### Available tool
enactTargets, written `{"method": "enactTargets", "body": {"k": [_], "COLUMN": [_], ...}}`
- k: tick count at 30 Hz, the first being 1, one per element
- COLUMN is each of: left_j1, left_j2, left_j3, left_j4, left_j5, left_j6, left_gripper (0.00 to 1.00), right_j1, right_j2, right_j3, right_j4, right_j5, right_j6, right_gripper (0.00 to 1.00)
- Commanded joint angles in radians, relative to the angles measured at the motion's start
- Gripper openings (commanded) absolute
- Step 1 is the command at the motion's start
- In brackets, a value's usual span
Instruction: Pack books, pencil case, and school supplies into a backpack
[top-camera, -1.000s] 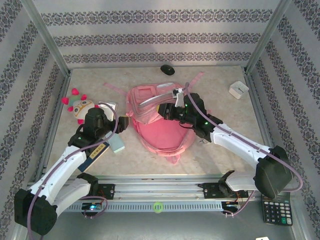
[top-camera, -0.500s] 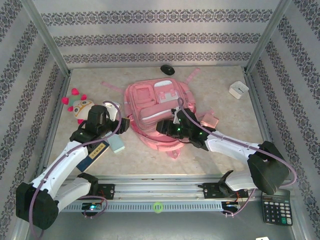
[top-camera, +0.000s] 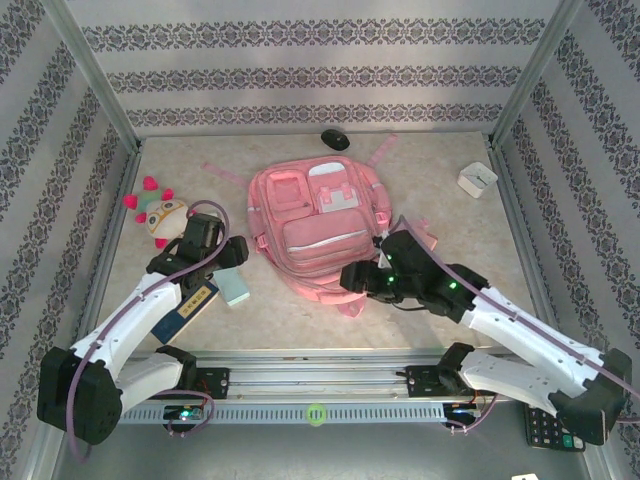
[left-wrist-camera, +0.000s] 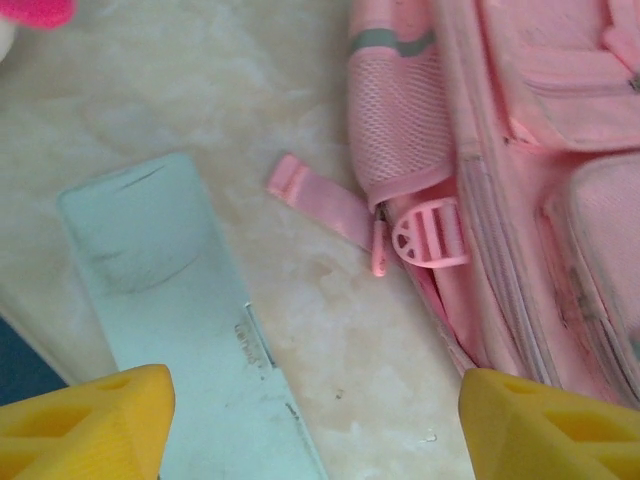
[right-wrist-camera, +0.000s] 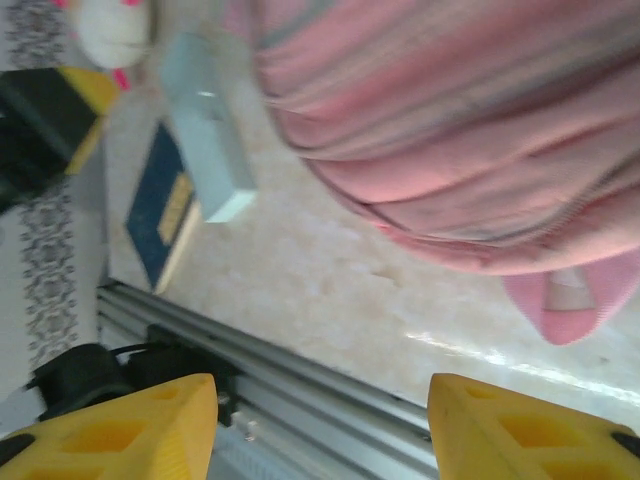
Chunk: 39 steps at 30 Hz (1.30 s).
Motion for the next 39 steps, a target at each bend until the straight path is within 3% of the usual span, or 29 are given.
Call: {"method": "enactTargets", "body": {"k": [1,5,8,14,17,22,28,39], "left_j1": [0.041,0.108,0.194,0.312,0.394,0.529,0.593,0.718], "left_j2": [-0.024,-0.076,-0.118,-0.112,-0.112,-0.069,-0.004,0.058], "left_j3": [-0.013,-0.032,-0.053,0.006,0.001,-0.054,-0.086,-0.178], "left_j4": [-0.098,-0.189,-0.233,-0.437,-0.486,-0.432,-0.378,-0.274], "left_j5": [-0.053,-0.093,-0.062,-0.166,-0.211,-0.209,-0.231,-0.171], "left_j6": [-0.2,-0.376,-0.473,-0.533,-0.534,-0.533,-0.526,-0.494], "left_gripper": [0.78,0.88,0.9,1.0,0.99,0.99,0.99,0.99], "right_j1": [0.031,0.096,0.126,0.138,0.137,0.116,0.082,0.04], "right_j2": [0.088,0.3,0.424,0.581,0.598,0.605,0.588,0.544], "right_j3": [0.133,0.232,0.27,0.343,0.328,0.286,0.251,0.18], "right_j4": [-0.052,0.094,0.241,0.346,0.356,0.392,0.405,0.421], "right_j5": [0.059,0.105,0.049,-0.058,-0.054,-0.1,-0.136,-0.136], "right_j6": [-0.093,-0.161,-0.153,-0.173,-0.19,-0.188,-0.203,-0.209], "right_gripper": [0.59,0.57,0.58,0.58,0.58,0.59,0.59,0.6]}}
